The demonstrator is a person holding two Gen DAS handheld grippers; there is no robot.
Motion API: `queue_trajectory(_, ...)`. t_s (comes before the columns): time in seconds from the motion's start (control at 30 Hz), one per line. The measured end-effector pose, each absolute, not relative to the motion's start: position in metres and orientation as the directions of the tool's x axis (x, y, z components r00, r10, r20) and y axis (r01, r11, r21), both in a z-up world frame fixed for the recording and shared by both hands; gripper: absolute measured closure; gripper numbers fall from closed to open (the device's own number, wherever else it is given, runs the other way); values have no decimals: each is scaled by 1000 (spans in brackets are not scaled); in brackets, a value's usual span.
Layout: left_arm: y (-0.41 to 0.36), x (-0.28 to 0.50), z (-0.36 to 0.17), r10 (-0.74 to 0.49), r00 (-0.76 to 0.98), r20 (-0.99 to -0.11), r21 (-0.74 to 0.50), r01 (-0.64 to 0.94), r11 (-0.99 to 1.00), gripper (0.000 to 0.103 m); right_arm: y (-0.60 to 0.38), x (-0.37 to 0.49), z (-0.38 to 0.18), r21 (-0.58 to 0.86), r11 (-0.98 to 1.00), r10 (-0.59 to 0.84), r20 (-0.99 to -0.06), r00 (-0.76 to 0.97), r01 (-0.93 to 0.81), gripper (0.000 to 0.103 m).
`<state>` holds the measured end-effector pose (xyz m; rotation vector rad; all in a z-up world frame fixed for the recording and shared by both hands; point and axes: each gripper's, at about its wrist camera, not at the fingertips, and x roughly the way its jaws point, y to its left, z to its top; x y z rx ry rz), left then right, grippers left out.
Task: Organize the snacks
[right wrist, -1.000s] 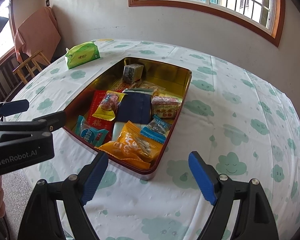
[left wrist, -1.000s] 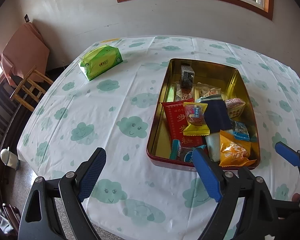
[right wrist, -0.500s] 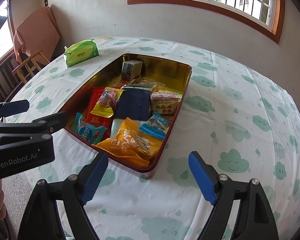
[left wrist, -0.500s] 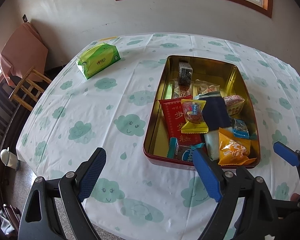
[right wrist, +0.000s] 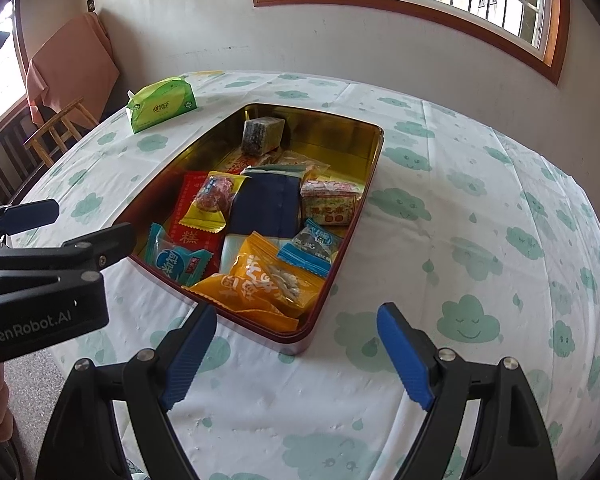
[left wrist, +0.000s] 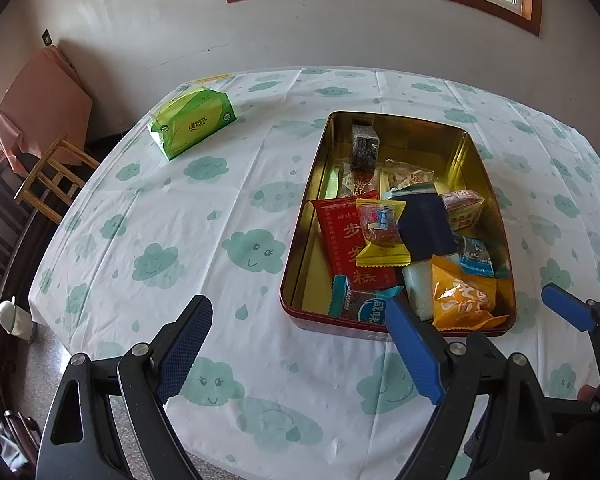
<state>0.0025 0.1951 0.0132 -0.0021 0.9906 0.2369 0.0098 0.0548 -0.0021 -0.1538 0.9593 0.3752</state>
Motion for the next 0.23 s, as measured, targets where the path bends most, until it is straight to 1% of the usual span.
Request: queue_trajectory(0.23,195,2,17,178,535,-826,87,-191,978,14,54,10,-2,35,926,241,-821,517,-376,18)
